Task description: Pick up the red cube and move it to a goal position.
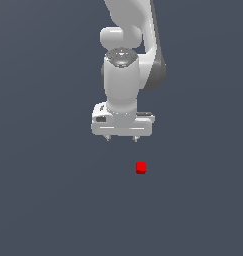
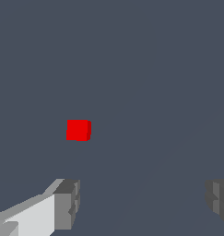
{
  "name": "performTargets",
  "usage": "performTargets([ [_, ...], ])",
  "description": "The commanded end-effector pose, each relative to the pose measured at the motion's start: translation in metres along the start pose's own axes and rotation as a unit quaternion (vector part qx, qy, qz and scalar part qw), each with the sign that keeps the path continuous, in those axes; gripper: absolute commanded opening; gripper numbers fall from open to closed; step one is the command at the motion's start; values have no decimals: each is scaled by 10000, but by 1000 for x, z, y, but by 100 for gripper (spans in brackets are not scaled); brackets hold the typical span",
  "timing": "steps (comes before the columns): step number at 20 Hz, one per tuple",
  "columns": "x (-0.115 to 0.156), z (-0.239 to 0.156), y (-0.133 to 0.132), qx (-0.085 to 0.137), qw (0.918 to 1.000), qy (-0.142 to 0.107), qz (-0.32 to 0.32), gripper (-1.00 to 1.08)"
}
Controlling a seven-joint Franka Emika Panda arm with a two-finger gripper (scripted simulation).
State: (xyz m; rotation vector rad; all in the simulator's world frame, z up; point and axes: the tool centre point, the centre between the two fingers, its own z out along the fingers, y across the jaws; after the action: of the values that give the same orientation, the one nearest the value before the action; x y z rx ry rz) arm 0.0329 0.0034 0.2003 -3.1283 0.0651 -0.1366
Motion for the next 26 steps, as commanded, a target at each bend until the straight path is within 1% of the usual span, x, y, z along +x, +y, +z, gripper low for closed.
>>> performTargets([
  [1, 0, 0, 0, 0, 10000, 0, 0, 100],
  [6, 1, 7, -4, -2, 10000, -17, 4, 100],
  [11, 3, 29, -14, -10, 10000, -68, 16, 100],
  [15, 6, 56, -27, -19, 9999, -132, 32, 100],
  [22, 13, 118, -56, -42, 9996, -277, 67, 100],
  [26, 16, 147, -70, -52, 9994, -346, 84, 100],
])
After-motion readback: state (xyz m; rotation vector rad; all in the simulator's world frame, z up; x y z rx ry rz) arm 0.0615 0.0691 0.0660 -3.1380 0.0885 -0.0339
